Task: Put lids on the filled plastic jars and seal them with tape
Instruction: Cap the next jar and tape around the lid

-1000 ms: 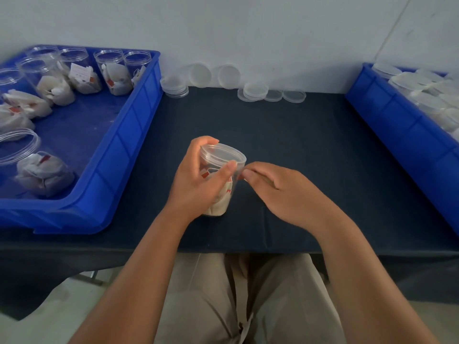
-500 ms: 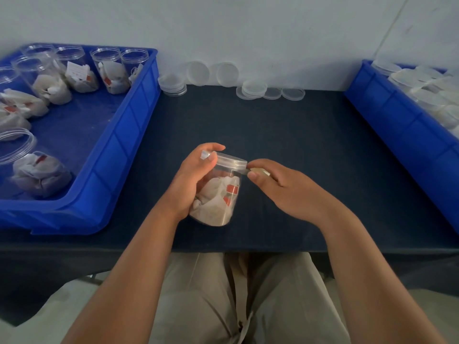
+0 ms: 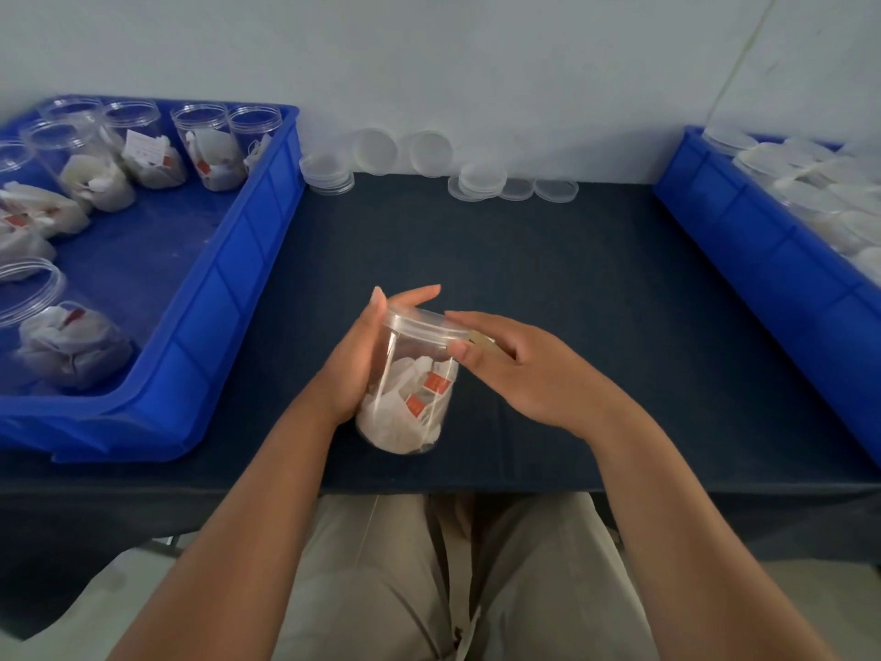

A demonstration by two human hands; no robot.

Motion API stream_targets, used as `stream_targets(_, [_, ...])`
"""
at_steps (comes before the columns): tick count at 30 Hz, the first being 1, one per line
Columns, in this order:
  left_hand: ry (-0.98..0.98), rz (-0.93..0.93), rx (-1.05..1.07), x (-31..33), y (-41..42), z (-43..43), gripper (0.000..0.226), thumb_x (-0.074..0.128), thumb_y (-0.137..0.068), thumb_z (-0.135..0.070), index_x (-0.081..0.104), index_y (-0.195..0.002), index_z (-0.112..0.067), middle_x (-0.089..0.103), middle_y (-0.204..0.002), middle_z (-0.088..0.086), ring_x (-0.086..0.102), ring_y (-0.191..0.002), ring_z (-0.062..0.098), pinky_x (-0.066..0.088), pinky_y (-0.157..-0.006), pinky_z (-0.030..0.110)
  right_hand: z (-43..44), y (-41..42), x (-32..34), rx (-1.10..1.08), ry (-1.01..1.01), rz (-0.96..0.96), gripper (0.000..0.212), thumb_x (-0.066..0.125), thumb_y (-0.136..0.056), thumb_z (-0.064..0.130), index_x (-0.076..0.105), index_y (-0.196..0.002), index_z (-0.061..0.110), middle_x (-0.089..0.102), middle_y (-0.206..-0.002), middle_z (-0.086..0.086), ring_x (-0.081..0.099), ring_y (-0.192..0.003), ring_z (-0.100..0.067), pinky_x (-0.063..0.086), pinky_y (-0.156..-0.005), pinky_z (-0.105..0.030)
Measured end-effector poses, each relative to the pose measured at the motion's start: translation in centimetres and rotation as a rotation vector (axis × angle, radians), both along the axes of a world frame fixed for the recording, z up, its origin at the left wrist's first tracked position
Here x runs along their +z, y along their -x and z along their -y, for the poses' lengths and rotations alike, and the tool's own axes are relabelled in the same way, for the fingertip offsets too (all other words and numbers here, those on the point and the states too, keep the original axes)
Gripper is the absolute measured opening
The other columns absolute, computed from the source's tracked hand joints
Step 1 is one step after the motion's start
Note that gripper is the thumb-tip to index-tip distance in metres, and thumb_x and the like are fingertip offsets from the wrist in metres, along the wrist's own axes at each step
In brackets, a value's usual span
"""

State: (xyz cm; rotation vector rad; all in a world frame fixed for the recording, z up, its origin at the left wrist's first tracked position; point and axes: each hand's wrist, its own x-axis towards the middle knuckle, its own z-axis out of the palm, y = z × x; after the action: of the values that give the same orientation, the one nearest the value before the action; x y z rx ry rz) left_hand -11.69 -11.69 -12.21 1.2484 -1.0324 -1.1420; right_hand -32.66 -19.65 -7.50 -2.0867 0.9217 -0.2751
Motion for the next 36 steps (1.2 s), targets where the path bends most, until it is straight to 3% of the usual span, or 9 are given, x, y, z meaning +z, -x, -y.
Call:
stream_targets(6, [0.077,0.59,0.493,1.9,2.0,-1.6,0.031,0.033,-0.1,-0.073,0.06,-0.113,-0.063,0.065,-0.102,-0.044,0.064,-0.098,-0.016,0.051,-0.071,0.01,-2.0,-0.2,-0.3,-0.169,0.107,0.06,0.054,0.048,-0.094,0.077,0.05,-0.143,0.055,0.054,-0.12,0.04,0.054,-0.108,0.009,0.041,-0.081,-0.012])
stream_targets(8, [-0.054,0.558,0.423,2.0,3.5,-1.8,0.052,0.022,-0.086,-0.094,0.05,-0.122,-0.07,0.065,-0.107,-0.036,0.064,-0.097,-0.012,0.047,-0.072,0.017,-2.6,-0.4,-0.2,-0.179,0.167,0.062,0.054,0.047,-0.095,0.075,0.052,-0.144,0.051,0.053,-0.123,0.039,0.053,-0.103,0.011,0.039,-0.075,-0.01])
stream_targets(11, [-0.105,0.568,0.443,1.9,5.1,-1.7,0.113,0.029,-0.061,-0.109,0.029,-0.154,-0.045,0.053,-0.13,-0.025,0.06,-0.109,-0.002,0.048,-0.081,0.022,-3.0,-0.8,-0.1,-0.156,0.197,0.063,0.05,0.046,-0.099,0.069,0.051,-0.145,0.049,0.062,-0.131,0.029,0.059,-0.111,0.004,0.044,-0.077,-0.012])
stream_targets(13, [-0.078,0.594,0.494,1.9,4.9,-1.6,0.109,0.043,-0.064,-0.104,0.033,-0.153,-0.041,0.057,-0.121,-0.026,0.062,-0.106,-0.002,0.053,-0.082,0.024,-3.0,-0.8,-0.2,-0.124,0.161,0.055,0.05,0.05,-0.102,0.063,0.044,-0.149,0.047,0.061,-0.136,0.023,0.059,-0.113,0.001,0.044,-0.077,-0.011])
stream_targets(16, [-0.096,0.55,0.48,2.1,3.8,-1.1,0.094,0.053,-0.07,-0.094,0.043,-0.147,-0.042,0.064,-0.108,-0.024,0.069,-0.093,-0.003,0.06,-0.075,0.025,-2.6,-0.2,-0.3,-0.036,0.121,0.036,0.065,0.054,-0.099,0.066,0.027,-0.156,0.049,0.057,-0.137,0.022,0.058,-0.113,0.002,0.043,-0.078,-0.01])
stream_targets(21, [-0.009,0.456,0.393,2.4,2.4,-0.6,0.079,0.053,-0.077,-0.082,0.056,-0.14,-0.034,0.067,-0.098,-0.037,0.064,-0.092,-0.019,0.049,-0.058,0.003,-1.4,2.1,-0.1,0.036,0.154,-0.035,0.069,0.048,-0.092,0.078,0.025,-0.153,0.056,0.062,-0.084,0.02,0.062,-0.079,0.007,0.047,-0.062,-0.011])
stream_targets(26, [-0.026,0.491,0.264,2.6,0.2,-0.7,0.075,0.044,-0.084,-0.084,0.061,-0.141,-0.038,0.068,-0.116,-0.025,0.061,-0.107,-0.016,0.05,-0.077,0.006,0.5,3.7,-0.3,0.046,0.162,-0.115,0.057,0.032,-0.097,0.075,0.031,-0.15,0.056,0.064,-0.09,0.02,0.063,-0.082,0.002,0.044,-0.063,-0.017])
stream_targets(30, [0.001,0.433,0.136,1.9,-1.2,-0.4,0.074,0.046,-0.086,-0.089,0.062,-0.141,-0.042,0.07,-0.13,-0.016,0.064,-0.123,0.003,0.05,-0.11,0.039,1.9,3.6,-0.5,0.016,0.15,-0.127,0.062,0.032,-0.091,0.079,0.033,-0.149,0.057,0.067,-0.085,0.012,0.063,-0.085,0.002,0.048,-0.073,-0.023])
stream_targets(36, [-0.023,0.005,-0.147,0.1,-0.7,0.1,0.079,0.048,-0.093,-0.08,0.058,-0.149,-0.027,0.07,-0.136,0.01,0.066,-0.127,0.027,0.055,-0.099,0.033,1.0,1.6,-1.4,0.066,0.21,-0.076,0.058,0.027,-0.095,0.08,0.013,-0.151,0.073,0.064,-0.086,0.017,0.062,-0.076,-0.001,0.048,-0.071,-0.022])
